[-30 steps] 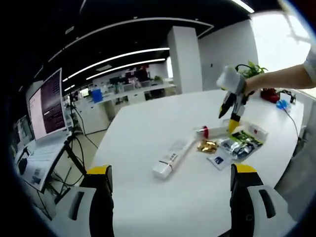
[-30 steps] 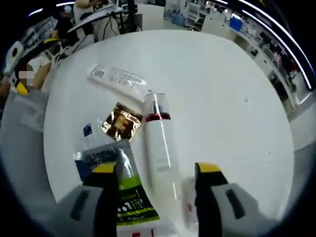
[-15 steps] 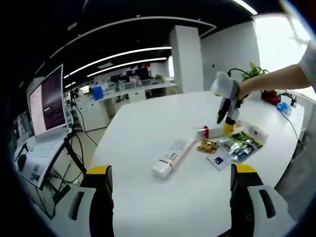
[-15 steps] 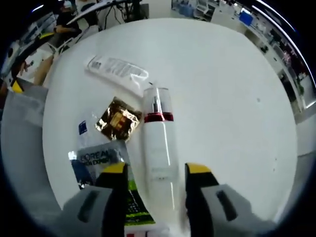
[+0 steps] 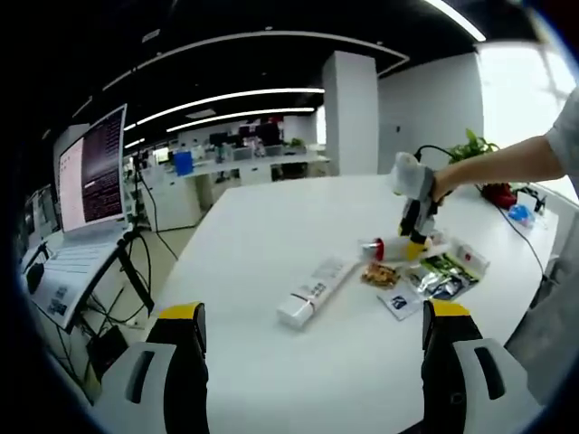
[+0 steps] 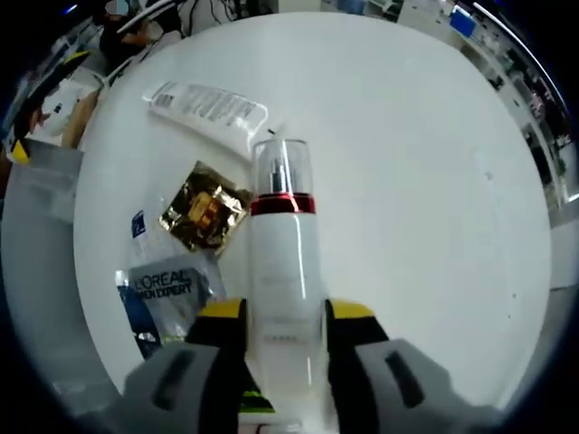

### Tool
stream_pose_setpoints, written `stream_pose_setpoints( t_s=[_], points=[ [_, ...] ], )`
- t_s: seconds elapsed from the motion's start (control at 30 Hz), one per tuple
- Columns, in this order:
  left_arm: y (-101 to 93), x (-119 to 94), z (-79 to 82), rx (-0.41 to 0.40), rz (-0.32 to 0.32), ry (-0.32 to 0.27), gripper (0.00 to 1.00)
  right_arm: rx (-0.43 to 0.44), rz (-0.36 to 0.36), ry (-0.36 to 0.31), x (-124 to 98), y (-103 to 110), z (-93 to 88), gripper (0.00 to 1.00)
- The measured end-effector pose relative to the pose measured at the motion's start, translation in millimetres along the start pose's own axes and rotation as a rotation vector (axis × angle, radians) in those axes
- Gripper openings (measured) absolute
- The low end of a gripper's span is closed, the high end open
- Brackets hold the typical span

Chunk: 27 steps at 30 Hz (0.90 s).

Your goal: Arrange the skincare products in the storage area until every visible bottle or jar stands upright without overlapping.

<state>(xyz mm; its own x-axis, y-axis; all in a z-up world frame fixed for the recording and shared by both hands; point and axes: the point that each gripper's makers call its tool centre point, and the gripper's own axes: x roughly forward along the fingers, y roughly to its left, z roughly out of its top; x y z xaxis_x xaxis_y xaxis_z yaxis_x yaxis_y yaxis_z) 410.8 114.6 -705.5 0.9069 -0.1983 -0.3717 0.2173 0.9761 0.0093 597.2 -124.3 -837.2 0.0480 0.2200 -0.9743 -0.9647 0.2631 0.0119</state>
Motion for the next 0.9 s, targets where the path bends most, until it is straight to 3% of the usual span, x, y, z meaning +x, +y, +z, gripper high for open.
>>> stream_pose_setpoints(
  t_s=[0.47,0.9],
  points=[
    [-1.2,-0.7,0.0,0.002,-0.009,0.005,0.97,-0.013,-0.014,0.045,0.5,0.1,1.3,0.29],
    [-5.7,-1.4,-0.3,-0.001,-0.035,0.012,0.97,0.024,-0.01,0.002,-0.4,0.3,1.8,0.26]
  ],
)
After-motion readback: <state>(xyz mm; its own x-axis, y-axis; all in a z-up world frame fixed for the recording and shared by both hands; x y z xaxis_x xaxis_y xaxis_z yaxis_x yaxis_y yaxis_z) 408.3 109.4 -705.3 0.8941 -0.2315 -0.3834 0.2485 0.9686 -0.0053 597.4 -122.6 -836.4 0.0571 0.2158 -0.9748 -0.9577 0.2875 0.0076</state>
